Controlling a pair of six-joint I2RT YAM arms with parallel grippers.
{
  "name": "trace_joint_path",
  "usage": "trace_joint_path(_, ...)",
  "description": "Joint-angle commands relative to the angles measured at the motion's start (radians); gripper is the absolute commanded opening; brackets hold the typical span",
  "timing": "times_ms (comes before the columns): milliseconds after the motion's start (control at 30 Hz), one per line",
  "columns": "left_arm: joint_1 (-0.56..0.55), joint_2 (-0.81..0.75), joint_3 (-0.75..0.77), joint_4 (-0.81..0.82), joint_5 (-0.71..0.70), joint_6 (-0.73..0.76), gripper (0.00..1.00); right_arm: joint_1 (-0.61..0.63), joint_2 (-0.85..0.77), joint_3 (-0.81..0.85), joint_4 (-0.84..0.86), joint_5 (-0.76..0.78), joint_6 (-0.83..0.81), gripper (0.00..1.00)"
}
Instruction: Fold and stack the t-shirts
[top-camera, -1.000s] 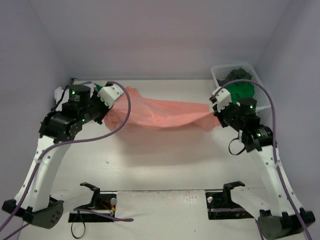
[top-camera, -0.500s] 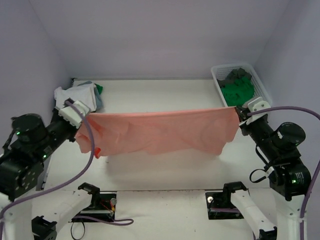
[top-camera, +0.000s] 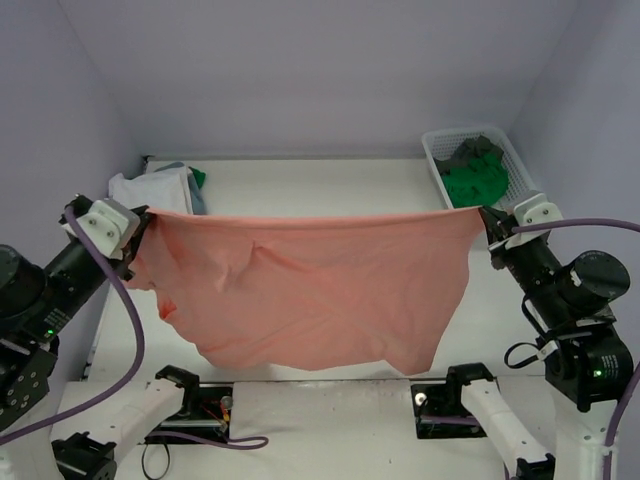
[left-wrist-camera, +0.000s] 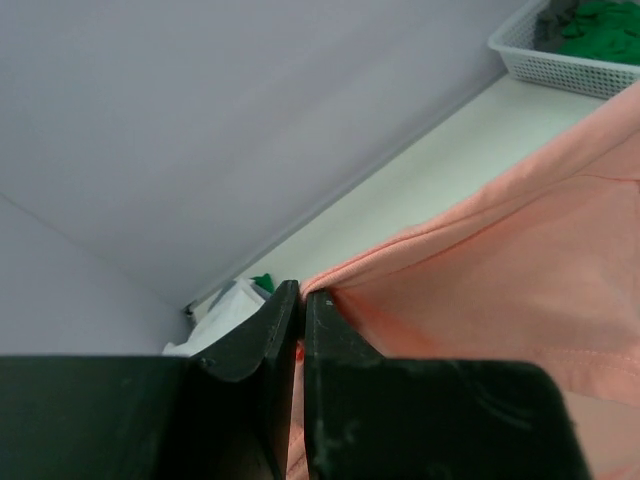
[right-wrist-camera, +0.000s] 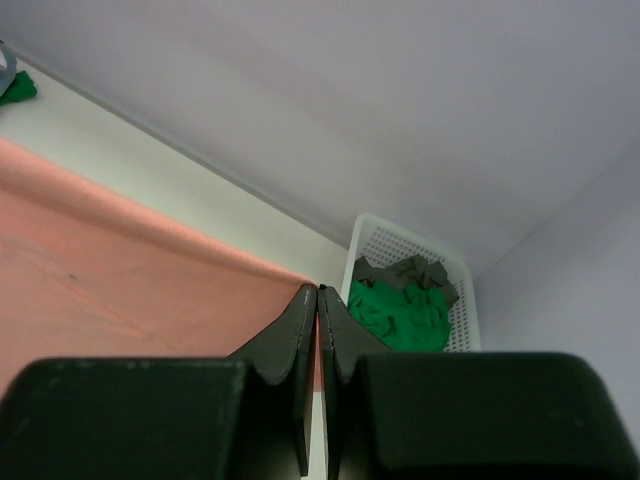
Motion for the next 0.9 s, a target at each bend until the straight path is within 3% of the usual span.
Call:
trace_joint_path(0, 0.01, 0.046, -0.081, 0.106, 0.079, -0.006, 0.01, -0.009, 0.025, -0.002, 0.13, 0.033, -0.012, 0.0)
trace_joint_path(200, 0.01, 0.063, -0.363, 0.303, 0.019, 0.048, 0.01, -0.008, 0.102, -0.174, 0.23, 0.046, -0.071, 0.0)
trace_joint_path(433, 0.015, 0.309, -0.463, 0.464, -0.03, 0.086, 0.01, -0.044, 0.393, -0.262, 0.397, -0.005, -0.068, 0.0)
trace_joint_path(567, 0.047, 0.475, -0.422, 0.565, -0.047, 0.071, 0.01, -0.087, 0.594, -0.224, 0.494, -0.031, -0.058, 0.0)
trace_joint_path(600, 0.067, 0.588, -0.377, 0.584, -0.047, 0.061, 0.01, -0.103, 0.708, -0.167, 0.509, -0.043, -0.061, 0.0)
trace_joint_path(867, 0.087, 0.857, -0.293, 0.705, -0.134, 0.054, 0.0, -0.11, 0.95, -0.089, 0.577, -0.024, -0.063, 0.0)
